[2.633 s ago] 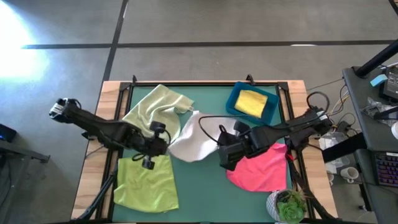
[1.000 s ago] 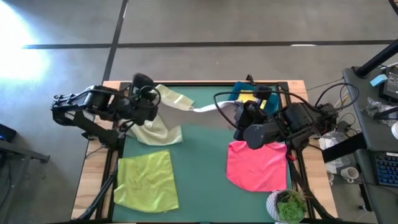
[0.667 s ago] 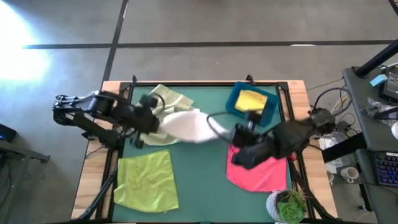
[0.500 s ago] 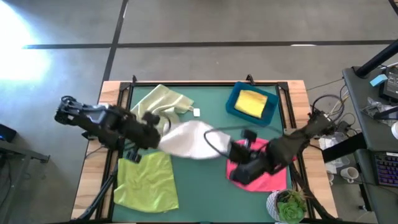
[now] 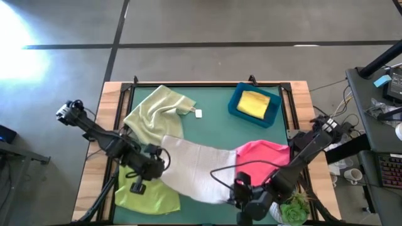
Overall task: Fold microfiber towels
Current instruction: Fold the gray microfiber cloth
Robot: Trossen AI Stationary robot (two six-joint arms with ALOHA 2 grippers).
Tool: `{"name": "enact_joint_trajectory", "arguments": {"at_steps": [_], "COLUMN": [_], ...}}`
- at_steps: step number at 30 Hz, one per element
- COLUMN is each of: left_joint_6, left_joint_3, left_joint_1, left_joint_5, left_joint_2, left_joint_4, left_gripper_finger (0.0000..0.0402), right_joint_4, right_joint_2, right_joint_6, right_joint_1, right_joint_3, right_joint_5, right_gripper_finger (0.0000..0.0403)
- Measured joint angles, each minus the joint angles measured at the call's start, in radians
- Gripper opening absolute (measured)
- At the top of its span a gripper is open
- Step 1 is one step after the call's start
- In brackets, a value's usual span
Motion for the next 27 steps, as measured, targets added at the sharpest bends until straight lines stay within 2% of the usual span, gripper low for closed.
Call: {"name": "enact_joint_trajectory", "arguments": {"at_steps": [4,10,13,20,27], "left_joint_6": [-0.052,-0.029,-0.016,-0.001,0.051], "left_joint_3": [-0.003,-0.034,-0.061,-0.073,-0.106], "left_joint_1": [-0.006,0.014,0.017,0.038,0.104], "left_joint_5": [-0.008,-0.064,-0.141,-0.338,-0.383], "left_joint_2": [0.028,0.081,0.109,0.145,0.146], "left_joint_4": [0.002,0.004,-0.003,-0.092,-0.099], "left_gripper_finger": [0.0000,0.0000,0.0000,0.0000,0.0000], "right_joint_4": [0.016,-0.003,-0.026,-0.108,-0.112], "right_joint_2": [-0.026,-0.041,-0.047,-0.047,-0.047], "right_joint_6": [-0.079,-0.115,-0.078,0.069,0.093], "right_joint_1": [0.024,0.013,0.006,-0.062,-0.181], "right_joint_3": [-0.021,-0.098,-0.148,-0.258,-0.313], "right_joint_5": [0.008,0.043,0.085,0.100,0.115], "right_gripper_finger": [0.0008,0.0008,0.0008,0.0008,0.0008]}}
